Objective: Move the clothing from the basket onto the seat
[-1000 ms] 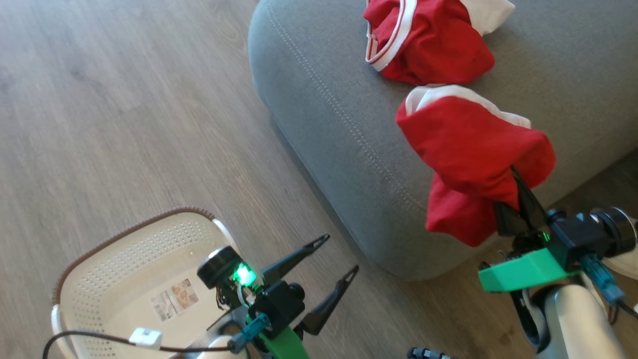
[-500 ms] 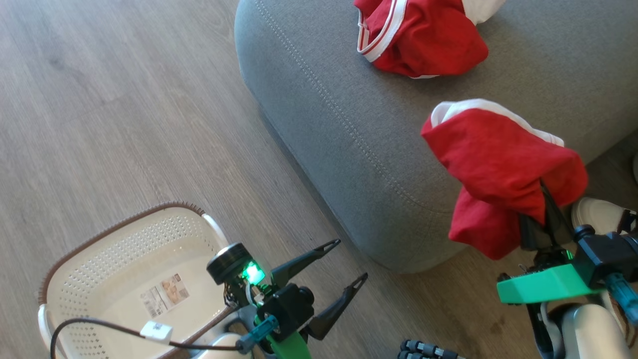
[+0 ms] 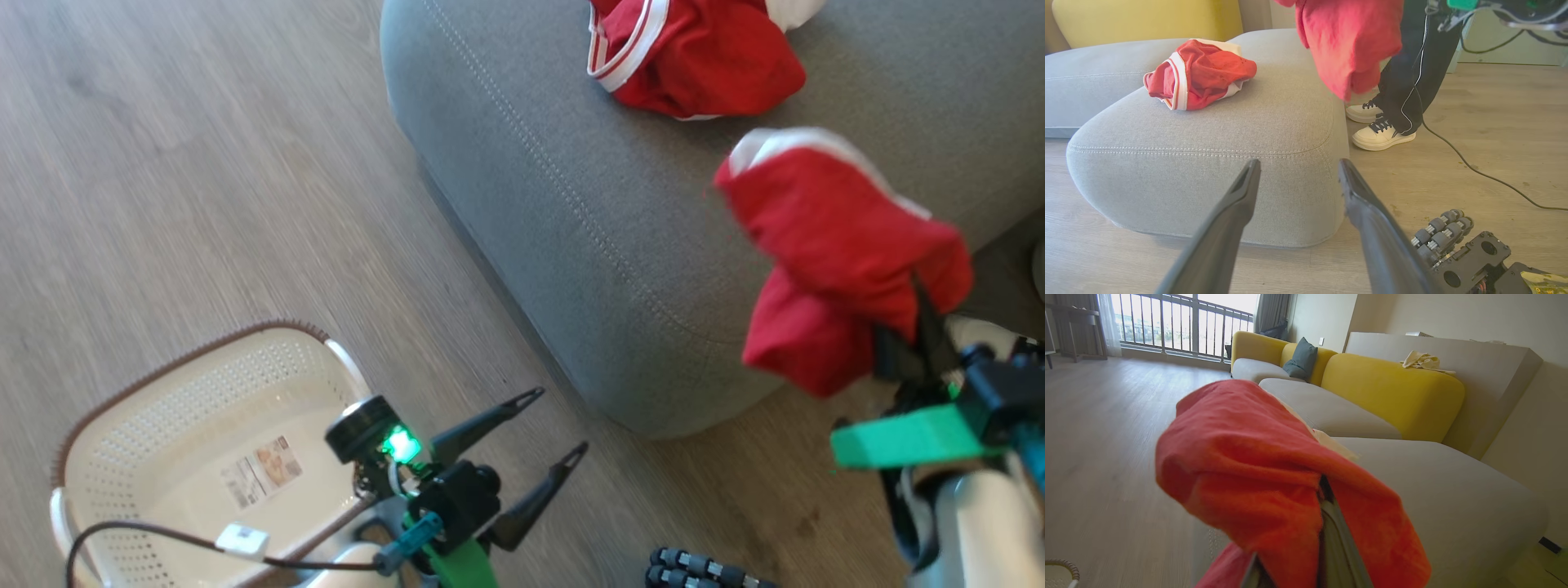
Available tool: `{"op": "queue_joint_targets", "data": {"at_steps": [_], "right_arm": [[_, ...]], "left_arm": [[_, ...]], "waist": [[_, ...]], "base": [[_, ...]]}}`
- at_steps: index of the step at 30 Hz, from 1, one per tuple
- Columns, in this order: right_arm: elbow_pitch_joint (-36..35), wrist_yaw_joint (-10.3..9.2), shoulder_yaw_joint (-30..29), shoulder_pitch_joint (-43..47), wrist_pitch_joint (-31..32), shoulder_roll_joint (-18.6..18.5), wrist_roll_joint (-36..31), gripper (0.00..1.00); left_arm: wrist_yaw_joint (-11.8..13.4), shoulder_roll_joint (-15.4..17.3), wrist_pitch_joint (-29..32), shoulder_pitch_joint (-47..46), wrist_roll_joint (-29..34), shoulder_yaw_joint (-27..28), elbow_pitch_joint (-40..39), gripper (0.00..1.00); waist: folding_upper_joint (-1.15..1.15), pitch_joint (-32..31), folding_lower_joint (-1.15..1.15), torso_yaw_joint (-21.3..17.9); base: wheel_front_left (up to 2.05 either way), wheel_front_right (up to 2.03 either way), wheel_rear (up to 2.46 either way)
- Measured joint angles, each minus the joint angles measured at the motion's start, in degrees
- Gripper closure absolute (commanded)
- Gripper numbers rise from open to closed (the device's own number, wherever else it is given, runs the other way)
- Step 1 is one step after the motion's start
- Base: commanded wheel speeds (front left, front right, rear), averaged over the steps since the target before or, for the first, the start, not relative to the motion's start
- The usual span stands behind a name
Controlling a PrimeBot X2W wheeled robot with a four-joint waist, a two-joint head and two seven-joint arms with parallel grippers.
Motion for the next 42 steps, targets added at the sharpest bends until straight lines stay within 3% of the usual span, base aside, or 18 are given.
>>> {"op": "queue_joint_targets", "data": {"at_steps": [15, 25, 34, 42], "right_arm": [[1.2, 0.00, -7.7, -18.3, 0.0, -1.5, 0.6, 1.00], [3.9, 0.00, -9.3, -30.0, 0.0, -5.0, 0.1, 1.00], [11.6, 0.00, -11.2, -41.5, 0.0, -8.4, 0.5, 1.00], [19.3, 0.00, -18.0, -47.4, 0.0, -11.9, 0.5, 1.00]], "left_arm": [[0.0, 6.9, 0.0, 0.1, 1.5, 2.4, -2.2, 0.00], [0.0, 11.1, 0.0, -2.1, 1.5, 0.9, -4.0, 0.00], [0.0, 14.5, 0.0, -4.7, 1.5, 0.7, -5.6, 0.00], [0.0, 15.1, 0.0, -6.8, 1.5, -0.6, -6.4, 0.00]], "waist": [[0.00, 8.0, 0.00, 0.1], [0.00, 14.5, 0.01, 1.5], [0.00, 21.3, 0.02, 3.2], [0.00, 25.8, 0.01, 6.2]], "base": [[0.00, 0.00, 0.00], [0.00, 0.00, 0.00], [0.00, 0.00, 0.00], [0.00, 0.00, 0.00]]}}
